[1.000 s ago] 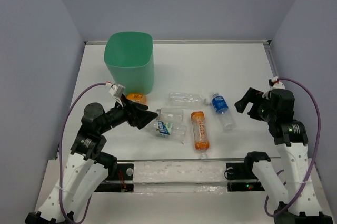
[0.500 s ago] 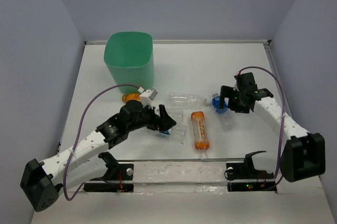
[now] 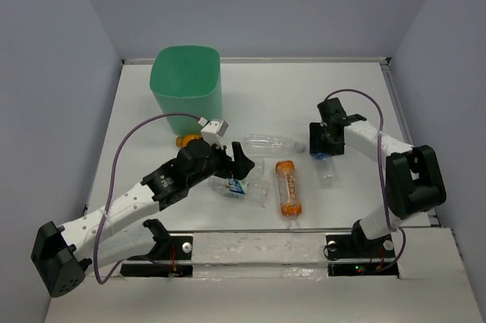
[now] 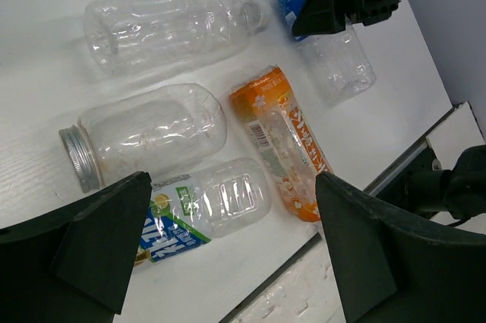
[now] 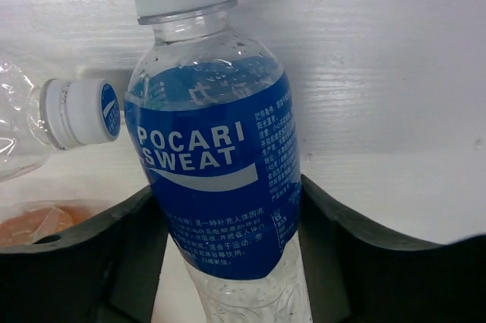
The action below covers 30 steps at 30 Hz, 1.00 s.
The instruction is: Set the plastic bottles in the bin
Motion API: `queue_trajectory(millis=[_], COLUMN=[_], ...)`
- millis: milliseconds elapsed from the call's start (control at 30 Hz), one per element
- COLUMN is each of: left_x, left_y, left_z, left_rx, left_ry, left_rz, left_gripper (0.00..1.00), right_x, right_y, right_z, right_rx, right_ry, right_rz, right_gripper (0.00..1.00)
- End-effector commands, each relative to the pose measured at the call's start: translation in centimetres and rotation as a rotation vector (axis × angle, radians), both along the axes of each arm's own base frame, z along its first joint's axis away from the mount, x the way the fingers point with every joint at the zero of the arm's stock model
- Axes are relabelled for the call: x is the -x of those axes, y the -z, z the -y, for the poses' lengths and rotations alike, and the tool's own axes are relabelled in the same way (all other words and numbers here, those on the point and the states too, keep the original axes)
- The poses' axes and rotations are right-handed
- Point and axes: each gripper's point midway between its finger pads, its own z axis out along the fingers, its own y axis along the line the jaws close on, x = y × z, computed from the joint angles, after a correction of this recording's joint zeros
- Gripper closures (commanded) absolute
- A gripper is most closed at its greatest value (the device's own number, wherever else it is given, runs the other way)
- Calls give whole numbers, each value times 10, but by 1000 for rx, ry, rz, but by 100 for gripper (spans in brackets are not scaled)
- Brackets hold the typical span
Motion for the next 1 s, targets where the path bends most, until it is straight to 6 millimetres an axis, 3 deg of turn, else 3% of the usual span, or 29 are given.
queue_trajectory(millis=[0,133,167,200,233,300,333,367,400,433,467,500,533,567,600,633,667,700,800,967], left_x=[-2,4,6,13,14,15,14,16,14,13,13,18,16,21,20,23,25,28,35,39], left_y=[-24,-28,-29,-29,-28,-31,-31,-44,-45,-54,-60,-83,-84,-104,-110,-110,-113,-119,-120,-113], left_z=[4,9,11,17,17,8,1,-11,-26,-37,-48,-63,-80,-95,-109,-118,-126,-139,-153,-149], left_rx=[9,14,17,23,22,49,51,87,80,93,102,161,143,198,211,214,231,263,289,262], left_ry=[13,44,54,91,86,43,8,-26,-96,-137,-174,-211,-278,-312,-366,-392,-416,-449,-480,-441], left_rz=[57,54,52,46,42,48,53,83,85,104,120,162,167,201,215,210,218,235,237,217], left_gripper=[1,1,1,1,1,2,3,3,4,4,4,4,4,4,4,4,4,4,4,4], right_x=[-29,-24,-22,-26,-26,-30,-37,-41,-46,-50,-53,-52,-55,-67,-67,-69,-87,-86,-103,-135], right_y=[-55,-116,-131,-166,-184,-231,-269,-291,-300,-351,-369,-392,-407,-429,-446,-456,-435,-475,-481,-458], right_z=[5,2,-9,-20,-33,-76,-97,-114,-149,-169,-188,-215,-233,-259,-282,-299,-329,-336,-379,-405], right_rx=[25,-8,-28,-74,-108,-206,-268,-307,-346,-408,-440,-493,-536,-582,-639,-684,-697,-776,-867,-919], right_ry=[38,38,11,-6,-37,-135,-177,-207,-278,-308,-341,-389,-423,-450,-481,-512,-537,-550,-582,-527], right_rz=[199,335,366,452,492,607,686,735,751,848,888,942,967,1013,1061,1085,1065,1162,1251,1341], right_gripper=[56,60,61,61,61,61,61,61,61,61,61,61,61,61,61,61,61,60,60,60])
